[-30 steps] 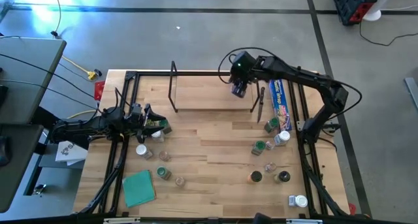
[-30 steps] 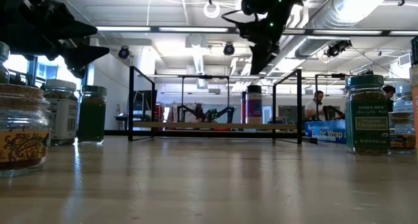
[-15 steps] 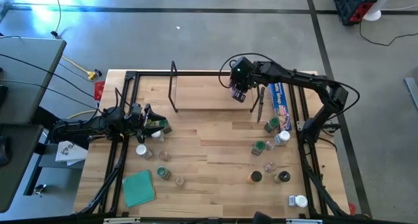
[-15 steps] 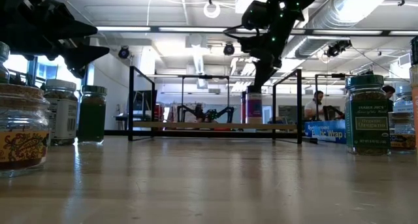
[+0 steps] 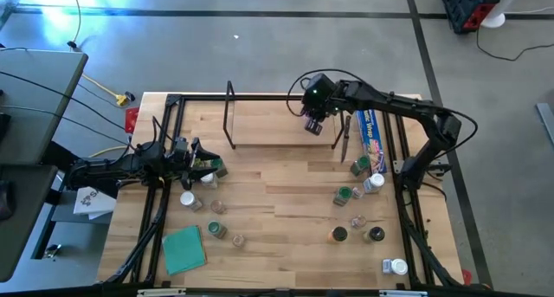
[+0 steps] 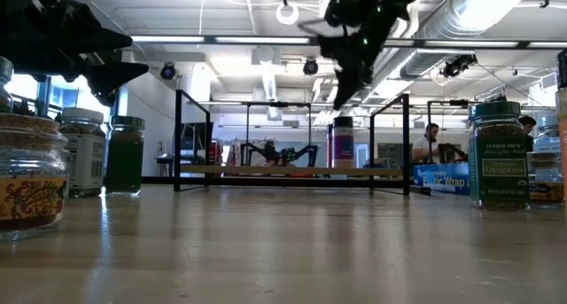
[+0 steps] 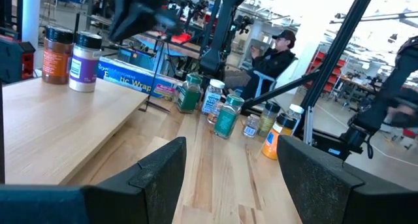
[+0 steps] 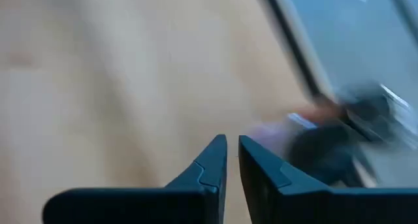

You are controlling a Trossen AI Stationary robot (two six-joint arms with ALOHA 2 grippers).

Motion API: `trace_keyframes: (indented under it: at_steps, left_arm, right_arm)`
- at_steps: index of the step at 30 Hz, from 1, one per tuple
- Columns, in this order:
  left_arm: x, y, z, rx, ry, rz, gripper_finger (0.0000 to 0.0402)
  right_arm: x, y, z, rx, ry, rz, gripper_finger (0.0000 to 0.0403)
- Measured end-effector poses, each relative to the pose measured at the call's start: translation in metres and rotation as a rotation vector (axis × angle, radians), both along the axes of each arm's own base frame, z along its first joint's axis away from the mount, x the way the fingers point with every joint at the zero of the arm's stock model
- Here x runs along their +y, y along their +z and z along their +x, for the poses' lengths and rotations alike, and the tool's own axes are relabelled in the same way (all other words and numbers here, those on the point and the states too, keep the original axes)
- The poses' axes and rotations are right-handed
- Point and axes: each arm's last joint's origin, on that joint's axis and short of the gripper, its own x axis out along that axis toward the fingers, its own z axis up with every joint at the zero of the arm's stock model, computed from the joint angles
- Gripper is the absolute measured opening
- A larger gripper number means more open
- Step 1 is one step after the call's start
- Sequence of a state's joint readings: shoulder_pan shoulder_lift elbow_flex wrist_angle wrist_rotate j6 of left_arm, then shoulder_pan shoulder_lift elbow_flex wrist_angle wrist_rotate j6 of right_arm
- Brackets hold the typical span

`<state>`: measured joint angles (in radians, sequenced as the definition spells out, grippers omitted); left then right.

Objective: Shelf spices
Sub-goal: Put the black green seasoning bottle on the shelf

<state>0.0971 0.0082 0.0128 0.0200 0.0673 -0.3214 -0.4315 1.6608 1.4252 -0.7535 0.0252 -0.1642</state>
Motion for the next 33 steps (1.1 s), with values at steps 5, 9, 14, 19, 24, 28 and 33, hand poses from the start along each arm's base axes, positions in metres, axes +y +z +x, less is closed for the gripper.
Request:
trace_keyframes:
  at_steps: [5, 9, 14, 19, 24, 28, 33]
  left_arm:
    - [0.0, 0.0, 0.0, -0.001, 0.0, 0.001, 0.0234]
    - [0.0, 0.0, 0.0, 0.0, 0.001, 0.016, 0.0234]
    - [0.0, 0.0, 0.0, 0.0, 0.001, 0.012, 0.0234]
    - [0.0, 0.0, 0.0, -0.001, -0.001, -0.027, 0.0234]
    - [0.0, 0.0, 0.0, -0.003, -0.002, -0.079, 0.0234]
    - [0.0, 0.0, 0.0, -0.004, -0.002, -0.094, 0.0234]
    - [0.0, 0.0, 0.0, -0.006, 0.001, -0.094, 0.0234]
  right_arm:
    - [0.049, 0.004, 0.034, -0.214, 0.373, 0.122, 0.0035]
    - [0.096, -0.017, 0.067, -0.275, 0.59, 0.182, 0.0035]
    - [0.149, -0.041, 0.106, -0.427, 0.696, 0.175, 0.0035]
    - [0.181, -0.049, 0.12, -0.516, 0.719, 0.15, 0.0051]
    - [0.185, -0.035, 0.1, -0.391, 0.619, 0.122, 0.0114]
    - [0.177, -0.022, 0.067, -0.164, 0.478, 0.16, 0.0174]
    - [0.173, -0.008, 0.015, 0.138, 0.279, 0.266, 0.0232]
